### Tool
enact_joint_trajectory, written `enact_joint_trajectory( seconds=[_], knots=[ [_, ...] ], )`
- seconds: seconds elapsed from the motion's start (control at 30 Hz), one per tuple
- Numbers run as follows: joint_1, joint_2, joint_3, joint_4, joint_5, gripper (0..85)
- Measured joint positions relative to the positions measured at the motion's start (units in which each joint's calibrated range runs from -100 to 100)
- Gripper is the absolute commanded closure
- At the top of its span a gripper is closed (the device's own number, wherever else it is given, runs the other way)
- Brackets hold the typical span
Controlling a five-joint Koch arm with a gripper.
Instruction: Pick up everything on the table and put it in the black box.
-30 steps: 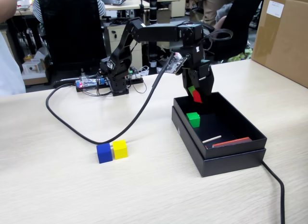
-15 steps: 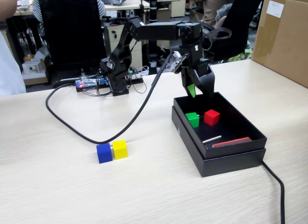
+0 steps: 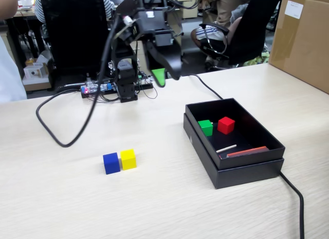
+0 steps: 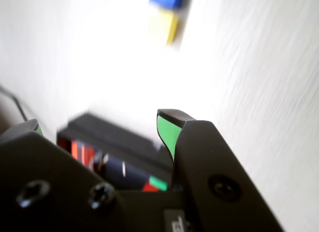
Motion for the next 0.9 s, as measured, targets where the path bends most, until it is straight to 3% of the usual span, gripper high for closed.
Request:
enact_joint_trajectory(
  seconds=[0.17,0.27,0.5,0.9],
  knots=[
    [-8.35,10.1,-0.73,0.0,-3.86,36.7],
    [-9.96,16.18,-0.27,0.0,-4.44,36.8],
    [-11.09,36.5,5.02,0.08,-4.98,37.8],
    [-11.09,49.06,13.24,0.08,-4.74,39.2]
  ],
)
